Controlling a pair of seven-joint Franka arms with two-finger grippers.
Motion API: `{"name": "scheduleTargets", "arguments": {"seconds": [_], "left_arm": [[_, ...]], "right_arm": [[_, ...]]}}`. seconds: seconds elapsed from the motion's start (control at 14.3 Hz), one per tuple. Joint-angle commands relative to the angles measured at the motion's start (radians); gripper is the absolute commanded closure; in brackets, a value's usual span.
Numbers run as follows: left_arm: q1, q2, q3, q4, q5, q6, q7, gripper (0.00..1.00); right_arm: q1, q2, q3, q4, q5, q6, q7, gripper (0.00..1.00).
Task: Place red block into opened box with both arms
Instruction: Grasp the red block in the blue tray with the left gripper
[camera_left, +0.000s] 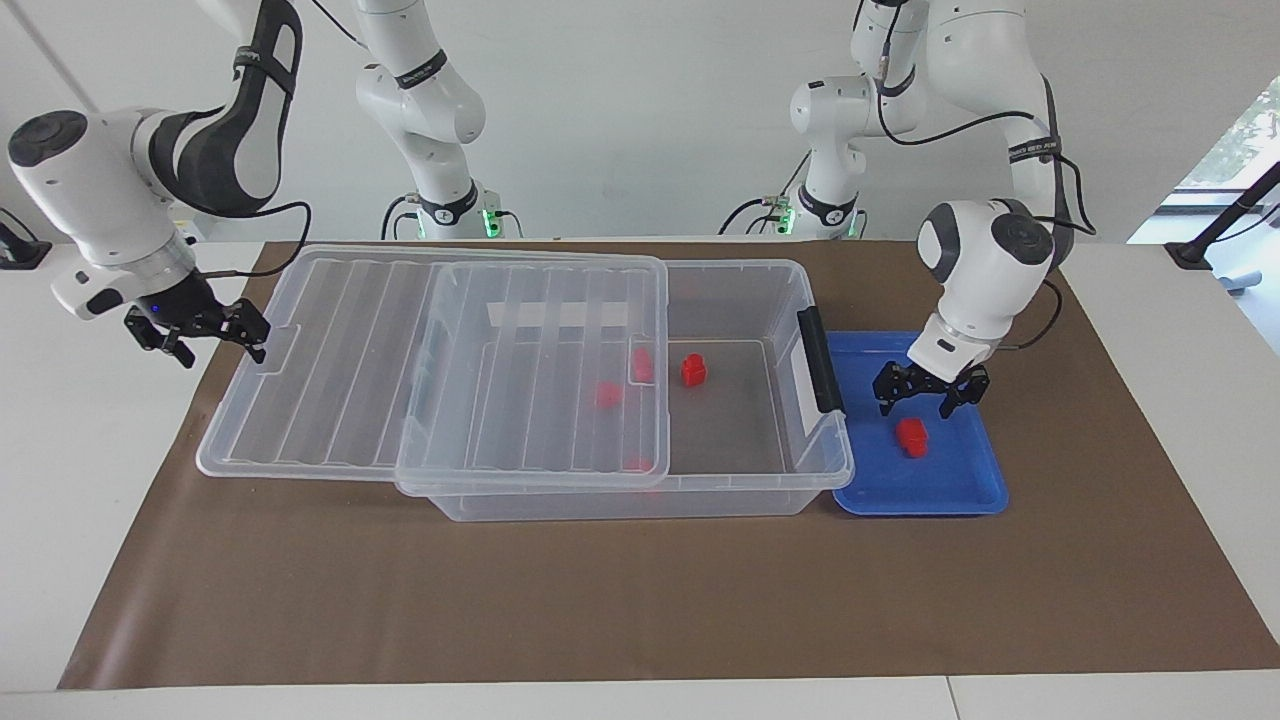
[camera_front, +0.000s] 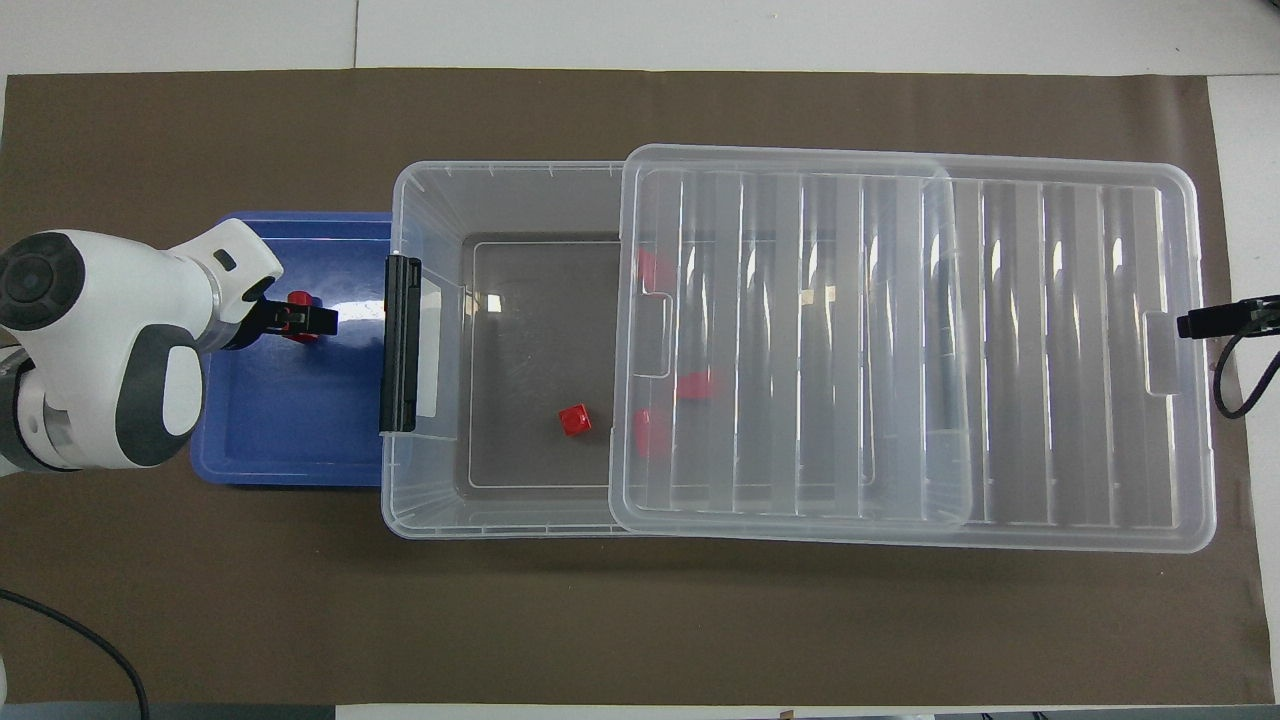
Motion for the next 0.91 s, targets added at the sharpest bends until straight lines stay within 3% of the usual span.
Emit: {"name": "scheduleTargets", "arguments": {"seconds": [0.0, 0.28, 0.49, 0.56, 0.63, 0.7, 0.84], "left_arm": [[0.031, -0.001, -0.004, -0.047, -0.014, 0.078, 0.009, 0.00], [0.040, 0.058, -0.004, -0.052, -0.014, 0.164, 0.007, 0.00], [0.036, 0.065, -0.004, -0.056, -0.014, 0.186, 0.006, 0.00], [0.034, 0.065, -0.005, -0.056, -0.014, 0.189, 0.001, 0.16], [0.031, 0.065, -0.005, -0.056, -0.014, 0.190, 0.001, 0.50], [0.028, 0.065, -0.005, -0.055, -0.014, 0.192, 0.001, 1.00], [0.025, 0.067, -0.005, -0.047, -0.014, 0.192, 0.002, 1.00]], "right_arm": [[0.066, 0.024, 0.009, 0.147, -0.014, -0.145, 0.080, 0.00], [0.153, -0.005, 0.012, 0.267, -0.030, -0.326, 0.220, 0.00], [0.228, -0.048, 0.013, 0.281, -0.030, -0.388, 0.349, 0.00], [0.250, -0.053, 0.013, 0.280, -0.030, -0.394, 0.369, 0.00], [0.267, -0.054, 0.013, 0.280, -0.026, -0.399, 0.394, 0.00], [0.276, -0.056, 0.013, 0.281, -0.020, -0.406, 0.420, 0.00], [0.293, -0.060, 0.018, 0.280, -0.014, -0.406, 0.435, 0.00]]}}
